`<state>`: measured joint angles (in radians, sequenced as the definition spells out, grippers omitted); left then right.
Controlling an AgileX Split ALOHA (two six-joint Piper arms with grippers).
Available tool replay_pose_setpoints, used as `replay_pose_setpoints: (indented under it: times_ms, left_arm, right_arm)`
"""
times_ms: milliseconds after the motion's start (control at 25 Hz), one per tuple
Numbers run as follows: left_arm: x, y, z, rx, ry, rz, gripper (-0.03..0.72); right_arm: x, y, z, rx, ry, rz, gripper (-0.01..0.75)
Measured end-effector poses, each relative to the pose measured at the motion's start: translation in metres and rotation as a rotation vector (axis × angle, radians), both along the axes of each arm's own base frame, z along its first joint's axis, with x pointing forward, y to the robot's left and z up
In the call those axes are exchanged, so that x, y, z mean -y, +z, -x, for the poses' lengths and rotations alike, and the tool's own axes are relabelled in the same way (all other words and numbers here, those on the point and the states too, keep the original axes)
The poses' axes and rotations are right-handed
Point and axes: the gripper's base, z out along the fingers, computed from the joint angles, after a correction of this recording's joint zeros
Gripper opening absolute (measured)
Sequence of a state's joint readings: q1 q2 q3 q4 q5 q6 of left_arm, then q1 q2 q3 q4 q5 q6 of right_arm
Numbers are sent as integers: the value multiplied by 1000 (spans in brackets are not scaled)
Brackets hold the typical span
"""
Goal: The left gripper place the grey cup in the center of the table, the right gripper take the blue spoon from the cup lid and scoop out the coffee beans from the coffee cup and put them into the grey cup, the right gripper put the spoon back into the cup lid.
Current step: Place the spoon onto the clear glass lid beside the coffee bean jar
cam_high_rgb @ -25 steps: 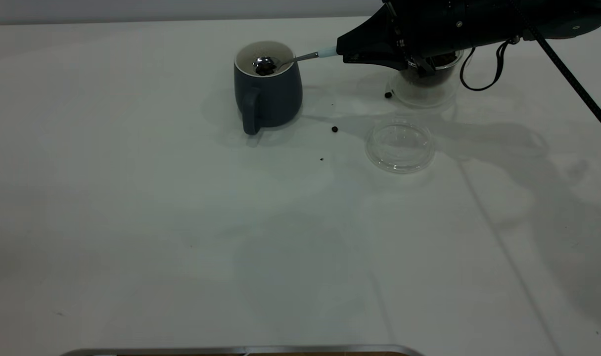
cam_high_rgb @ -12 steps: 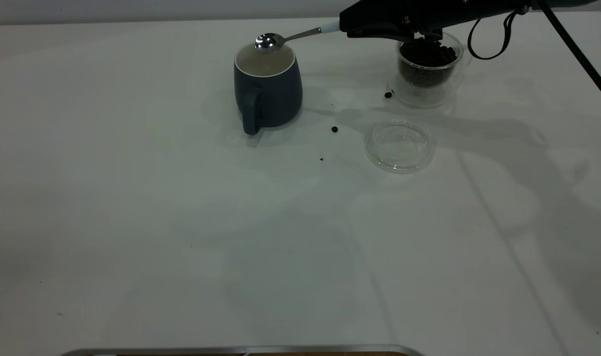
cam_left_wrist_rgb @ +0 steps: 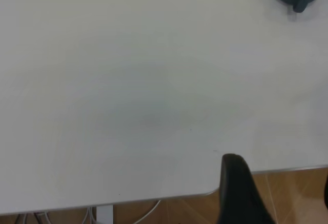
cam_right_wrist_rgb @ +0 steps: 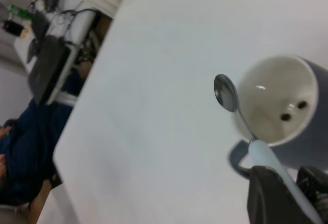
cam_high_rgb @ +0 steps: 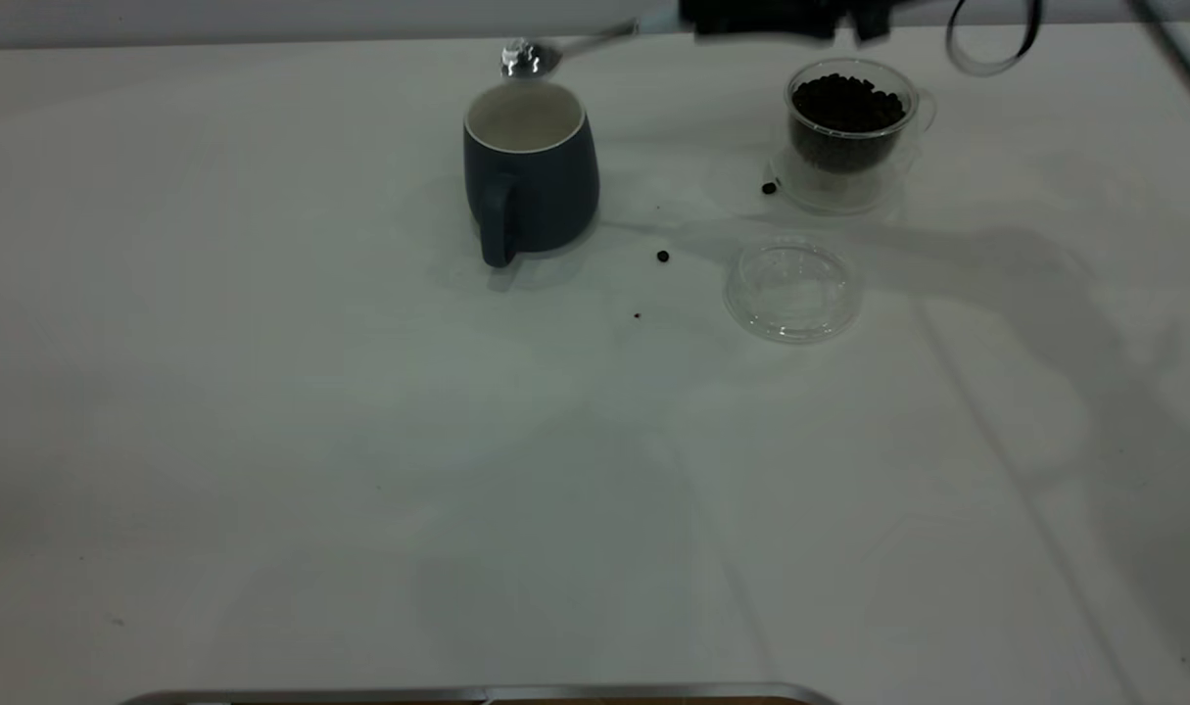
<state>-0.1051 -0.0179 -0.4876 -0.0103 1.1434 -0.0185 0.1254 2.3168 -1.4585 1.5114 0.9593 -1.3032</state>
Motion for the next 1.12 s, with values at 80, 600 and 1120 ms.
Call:
replay_pose_setpoints:
  times_ms: [80,600,1120]
  left_arm:
    - [0,0,0,0,0,0,466]
    - [0,0,0,0,-1,-1,466]
    - [0,0,0,0,-1,-1,466]
  right_arm:
    - [14,27,2,20,28,20,115]
    - [106,-22,74,-328,-304,-94,115]
    - [119,-98,91,-535,-412,-105,115]
